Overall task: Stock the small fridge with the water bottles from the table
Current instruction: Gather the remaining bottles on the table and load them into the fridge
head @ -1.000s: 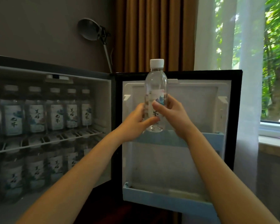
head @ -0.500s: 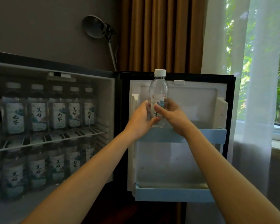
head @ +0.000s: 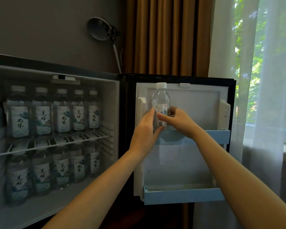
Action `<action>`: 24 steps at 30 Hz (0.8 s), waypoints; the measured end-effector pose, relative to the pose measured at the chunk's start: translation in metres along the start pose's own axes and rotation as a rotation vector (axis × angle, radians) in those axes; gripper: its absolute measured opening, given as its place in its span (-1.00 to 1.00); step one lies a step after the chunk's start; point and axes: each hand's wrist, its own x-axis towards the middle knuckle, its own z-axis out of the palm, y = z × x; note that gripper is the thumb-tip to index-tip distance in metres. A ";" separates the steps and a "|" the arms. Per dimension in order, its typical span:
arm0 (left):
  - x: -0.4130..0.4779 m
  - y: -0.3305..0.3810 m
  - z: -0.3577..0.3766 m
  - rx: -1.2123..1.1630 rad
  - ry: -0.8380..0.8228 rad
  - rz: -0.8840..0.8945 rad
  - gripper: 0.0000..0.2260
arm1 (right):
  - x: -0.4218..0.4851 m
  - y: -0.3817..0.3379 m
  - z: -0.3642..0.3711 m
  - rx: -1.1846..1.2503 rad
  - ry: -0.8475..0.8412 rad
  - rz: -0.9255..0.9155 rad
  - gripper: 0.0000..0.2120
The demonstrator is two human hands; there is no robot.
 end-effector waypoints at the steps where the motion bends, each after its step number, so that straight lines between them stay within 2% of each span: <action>1: -0.001 -0.001 -0.001 0.025 0.015 0.015 -0.41 | 0.001 0.001 0.000 -0.002 -0.004 0.003 -0.61; 5: -0.006 -0.007 -0.004 0.088 0.056 0.066 -0.49 | 0.001 0.002 -0.001 0.042 -0.006 -0.008 -0.67; 12: -0.026 -0.018 -0.003 0.094 0.037 0.074 -0.57 | 0.004 0.004 -0.004 0.014 -0.004 -0.001 -0.55; 18: -0.040 -0.028 -0.007 0.103 0.008 0.077 -0.57 | 0.003 0.001 0.000 -0.006 0.005 -0.011 -0.60; 21: -0.044 -0.034 -0.020 0.116 -0.004 0.078 -0.59 | 0.002 -0.002 0.006 -0.052 0.092 -0.050 -0.63; 24: -0.045 -0.042 -0.046 0.149 0.005 0.086 -0.63 | -0.006 -0.001 0.016 -0.057 0.354 -0.160 -0.53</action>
